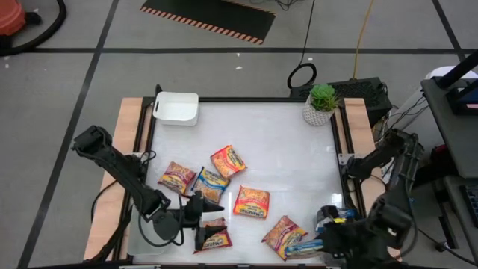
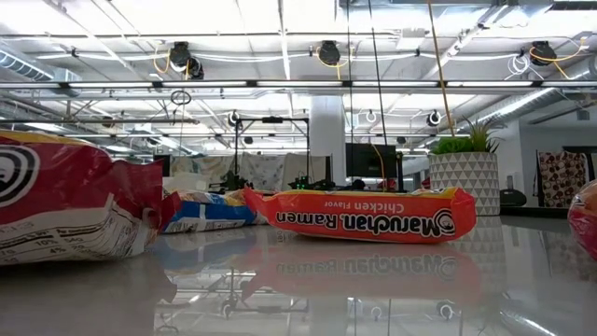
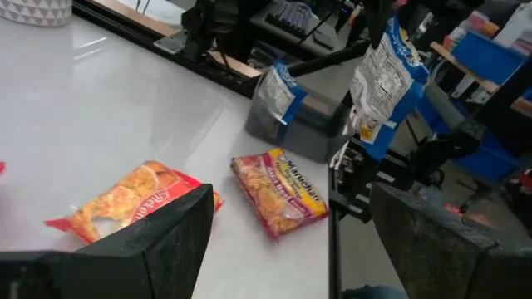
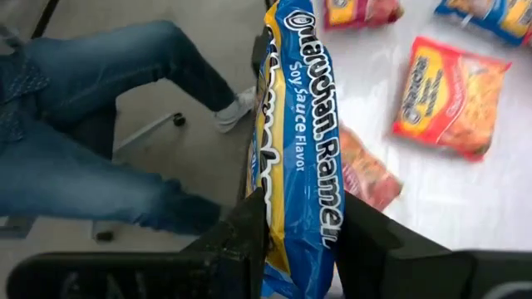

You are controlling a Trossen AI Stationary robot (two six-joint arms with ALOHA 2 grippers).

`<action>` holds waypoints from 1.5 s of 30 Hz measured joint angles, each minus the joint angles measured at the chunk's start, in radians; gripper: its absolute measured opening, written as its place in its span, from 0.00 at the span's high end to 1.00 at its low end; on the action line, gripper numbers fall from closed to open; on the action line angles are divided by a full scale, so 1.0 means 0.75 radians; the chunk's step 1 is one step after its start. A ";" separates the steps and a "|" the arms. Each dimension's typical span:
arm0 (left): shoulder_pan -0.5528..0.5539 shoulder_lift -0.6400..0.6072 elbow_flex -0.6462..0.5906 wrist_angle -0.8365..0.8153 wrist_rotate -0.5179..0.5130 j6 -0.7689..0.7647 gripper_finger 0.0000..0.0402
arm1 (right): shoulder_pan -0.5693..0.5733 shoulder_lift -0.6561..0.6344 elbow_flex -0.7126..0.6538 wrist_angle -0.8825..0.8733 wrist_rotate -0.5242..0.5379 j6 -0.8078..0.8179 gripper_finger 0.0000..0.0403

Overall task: Sort Maruchan noodles
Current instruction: Put the top blue noodle pack into the black bin

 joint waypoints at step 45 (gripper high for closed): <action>-0.014 0.072 -0.001 0.090 0.016 -0.087 0.19 | 0.329 -0.004 -0.340 -0.411 -0.094 0.750 0.76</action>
